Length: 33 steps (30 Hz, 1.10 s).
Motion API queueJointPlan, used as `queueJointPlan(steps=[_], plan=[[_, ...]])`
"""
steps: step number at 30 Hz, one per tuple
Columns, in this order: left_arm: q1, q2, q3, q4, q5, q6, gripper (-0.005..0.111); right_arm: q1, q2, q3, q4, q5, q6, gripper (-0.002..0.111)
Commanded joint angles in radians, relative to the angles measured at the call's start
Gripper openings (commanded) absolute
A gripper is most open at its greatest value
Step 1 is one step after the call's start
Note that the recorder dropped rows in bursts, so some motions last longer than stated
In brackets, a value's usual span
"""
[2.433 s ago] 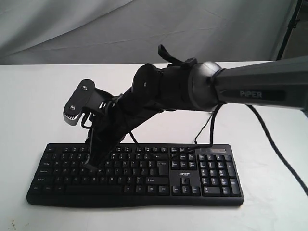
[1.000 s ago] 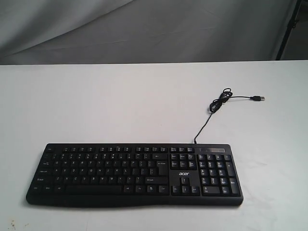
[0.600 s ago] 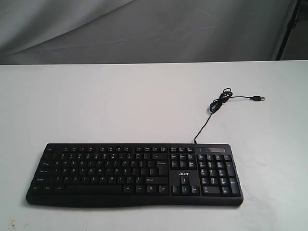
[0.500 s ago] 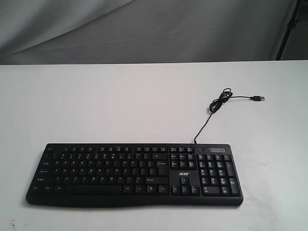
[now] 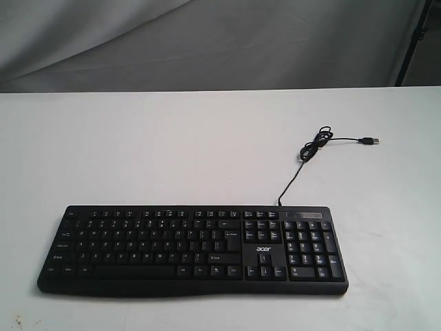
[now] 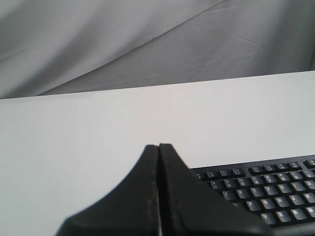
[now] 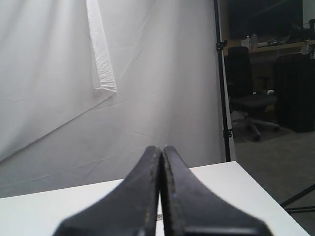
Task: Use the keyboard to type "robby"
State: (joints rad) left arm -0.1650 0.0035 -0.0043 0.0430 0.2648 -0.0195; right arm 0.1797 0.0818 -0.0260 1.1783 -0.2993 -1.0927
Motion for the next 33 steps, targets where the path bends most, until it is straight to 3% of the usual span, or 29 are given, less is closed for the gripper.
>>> queueJointPlan(steps=[1,4,6,10,13,16,25,33], plan=[[-0.006,-0.003,0.004,0.005,-0.005,-0.003,0.000,-0.008,-0.007,0.005,-0.012,0.028,0.029,0.000],[-0.006,-0.003,0.004,0.005,-0.005,-0.003,0.000,-0.008,-0.007,-0.006,-0.022,0.059,0.205,0.000],[-0.006,-0.003,0.004,0.005,-0.005,-0.003,0.000,-0.008,-0.007,-0.011,-0.113,0.081,0.433,0.000],[-0.006,-0.003,0.004,0.005,-0.005,-0.003,0.000,-0.008,-0.007,-0.023,-0.612,0.128,1.086,0.000],[-0.006,-0.003,0.004,0.005,-0.005,-0.003,0.000,-0.008,-0.007,-0.023,-0.895,0.146,1.330,0.000],[-0.006,-0.003,0.004,0.005,-0.005,-0.003,0.000,-0.008,-0.007,-0.023,-0.967,0.204,1.317,0.000],[-0.006,-0.003,0.004,0.005,-0.005,-0.003,0.000,-0.008,-0.007,-0.023,-0.969,0.299,1.028,0.000],[-0.006,-0.003,0.004,0.005,-0.005,-0.003,0.000,-0.008,-0.007,-0.023,-1.019,0.378,1.051,0.000]])
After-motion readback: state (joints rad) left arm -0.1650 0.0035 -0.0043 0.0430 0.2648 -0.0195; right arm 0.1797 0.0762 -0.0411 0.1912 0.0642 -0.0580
